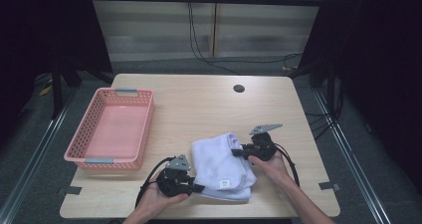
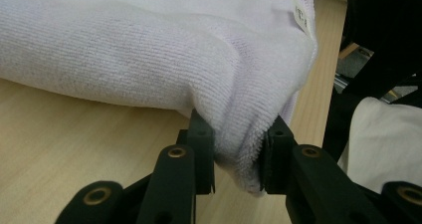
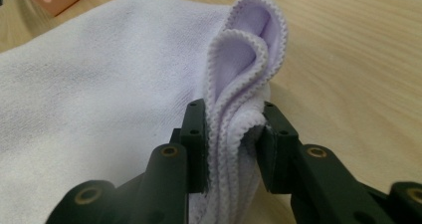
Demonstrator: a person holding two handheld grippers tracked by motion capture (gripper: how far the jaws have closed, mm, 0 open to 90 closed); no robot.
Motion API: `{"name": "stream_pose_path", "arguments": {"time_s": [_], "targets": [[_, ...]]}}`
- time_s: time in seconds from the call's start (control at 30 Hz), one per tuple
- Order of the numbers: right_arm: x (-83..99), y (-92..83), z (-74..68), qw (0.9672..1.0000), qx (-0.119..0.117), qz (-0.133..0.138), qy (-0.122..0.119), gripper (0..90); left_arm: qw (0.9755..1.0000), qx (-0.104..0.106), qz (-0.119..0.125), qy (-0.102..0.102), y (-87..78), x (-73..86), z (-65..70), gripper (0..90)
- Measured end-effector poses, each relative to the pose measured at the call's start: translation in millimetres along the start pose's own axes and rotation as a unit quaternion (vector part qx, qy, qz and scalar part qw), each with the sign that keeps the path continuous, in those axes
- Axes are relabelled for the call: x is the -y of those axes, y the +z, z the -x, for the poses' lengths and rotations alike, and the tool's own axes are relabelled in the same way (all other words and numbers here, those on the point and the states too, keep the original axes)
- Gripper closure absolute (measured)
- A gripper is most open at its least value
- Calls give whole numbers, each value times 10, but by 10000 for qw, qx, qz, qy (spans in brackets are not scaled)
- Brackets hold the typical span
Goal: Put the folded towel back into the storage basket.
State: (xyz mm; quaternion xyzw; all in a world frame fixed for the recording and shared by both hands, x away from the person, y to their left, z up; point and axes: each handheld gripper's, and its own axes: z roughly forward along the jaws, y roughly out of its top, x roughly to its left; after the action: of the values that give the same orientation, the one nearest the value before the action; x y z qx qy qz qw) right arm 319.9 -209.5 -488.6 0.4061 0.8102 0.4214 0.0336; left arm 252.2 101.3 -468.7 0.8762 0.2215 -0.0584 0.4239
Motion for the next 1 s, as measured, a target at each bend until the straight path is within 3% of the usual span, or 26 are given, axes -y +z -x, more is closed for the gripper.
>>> {"name": "stream_pose_path", "arguments": {"time_s": [0.27, 0.37, 0.83, 1.0], "targets": [[-103, -184, 63, 9996, 1, 270, 38, 689, 9998, -16, 184, 7, -34, -120, -6, 726], [-113, -230, 77, 9996, 35, 292, 33, 689, 9998, -15, 186, 92, -25, -182, -1, 726], [-263, -398, 233, 9988, 160, 467, 32, 689, 9995, -108, 281, 127, -32, -480, -106, 720], [-317, -411, 258, 9984, 114, 551, 73, 689, 9987, -154, 492, 46, -95, -520, -135, 721]]}}
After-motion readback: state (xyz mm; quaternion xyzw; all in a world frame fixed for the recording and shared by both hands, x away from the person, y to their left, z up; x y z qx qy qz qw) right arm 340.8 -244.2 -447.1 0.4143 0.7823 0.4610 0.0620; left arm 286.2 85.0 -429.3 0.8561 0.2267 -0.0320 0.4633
